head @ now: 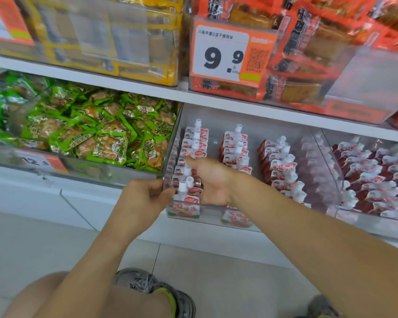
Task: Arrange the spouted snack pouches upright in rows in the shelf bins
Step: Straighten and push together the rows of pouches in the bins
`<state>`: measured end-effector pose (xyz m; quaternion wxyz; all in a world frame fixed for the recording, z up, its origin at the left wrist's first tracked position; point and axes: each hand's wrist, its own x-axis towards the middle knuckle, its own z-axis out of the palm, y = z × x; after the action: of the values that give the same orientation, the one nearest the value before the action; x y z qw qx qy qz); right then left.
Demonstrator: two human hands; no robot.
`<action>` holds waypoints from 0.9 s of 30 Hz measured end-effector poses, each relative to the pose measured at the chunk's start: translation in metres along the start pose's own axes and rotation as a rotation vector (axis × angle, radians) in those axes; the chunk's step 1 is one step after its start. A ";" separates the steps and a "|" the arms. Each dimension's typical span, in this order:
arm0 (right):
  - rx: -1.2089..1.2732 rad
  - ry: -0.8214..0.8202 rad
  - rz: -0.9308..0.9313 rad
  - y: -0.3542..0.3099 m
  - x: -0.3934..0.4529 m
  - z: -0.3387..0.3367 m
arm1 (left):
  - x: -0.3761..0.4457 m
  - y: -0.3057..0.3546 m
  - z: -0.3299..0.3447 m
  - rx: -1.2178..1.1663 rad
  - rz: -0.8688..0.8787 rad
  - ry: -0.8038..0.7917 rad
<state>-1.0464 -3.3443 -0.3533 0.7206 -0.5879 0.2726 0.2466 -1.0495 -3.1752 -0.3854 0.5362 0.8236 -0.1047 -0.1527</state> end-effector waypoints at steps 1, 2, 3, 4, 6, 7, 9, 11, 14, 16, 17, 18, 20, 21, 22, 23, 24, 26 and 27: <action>0.015 0.002 0.001 0.000 -0.002 -0.003 | -0.001 0.001 0.001 -0.012 0.000 0.006; 0.022 0.010 -0.001 -0.001 -0.006 -0.005 | -0.002 0.002 0.002 -0.022 0.000 0.012; 0.040 0.014 -0.002 0.001 -0.004 -0.007 | -0.002 0.003 0.003 -0.025 -0.002 0.018; 0.053 0.025 0.005 0.003 -0.004 -0.006 | -0.002 0.003 0.004 -0.019 -0.006 0.022; 0.080 0.053 0.023 0.005 -0.003 -0.006 | 0.000 0.004 0.006 0.010 -0.017 0.021; 0.086 0.072 0.018 0.007 0.001 -0.007 | 0.002 0.006 0.005 0.031 -0.027 0.024; 0.081 0.094 0.015 0.010 0.004 -0.009 | 0.004 0.008 0.003 0.075 -0.054 0.040; 0.088 0.027 0.045 0.008 -0.002 -0.012 | 0.002 0.013 0.003 0.118 -0.073 0.036; -0.124 -0.044 0.018 -0.002 -0.029 -0.014 | -0.005 0.021 0.006 0.181 -0.079 0.011; -0.512 0.065 -0.161 -0.003 -0.055 -0.028 | -0.012 0.027 0.006 0.308 -0.031 0.054; -0.666 0.129 -0.293 -0.001 -0.069 -0.039 | -0.016 0.030 0.006 0.396 0.040 0.166; -0.739 0.188 -0.434 0.001 -0.083 -0.054 | -0.020 0.033 0.006 0.447 0.157 0.317; -0.734 0.351 -0.622 0.011 -0.102 -0.092 | -0.027 0.049 0.018 0.416 0.458 0.508; -0.765 0.439 -0.638 0.018 -0.104 -0.109 | -0.027 0.058 0.029 0.385 0.561 0.470; -0.838 0.499 -0.618 0.026 -0.108 -0.121 | -0.023 0.065 0.042 0.364 0.615 0.372; -0.922 0.531 -0.582 0.036 -0.108 -0.130 | -0.015 0.068 0.056 0.377 0.614 0.239; -0.979 0.531 -0.541 0.046 -0.106 -0.135 | -0.006 0.068 0.069 0.433 0.564 0.090; -1.020 0.495 -0.509 0.063 -0.098 -0.136 | 0.015 0.064 0.090 0.587 0.430 -0.165; -1.036 0.478 -0.515 0.068 -0.091 -0.135 | 0.022 0.063 0.096 0.592 0.358 -0.258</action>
<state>-1.1733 -3.4675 -0.3613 0.2975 -0.9466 0.1210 0.0267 -1.0644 -3.2902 -0.3673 0.2751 0.8857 -0.3535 -0.1219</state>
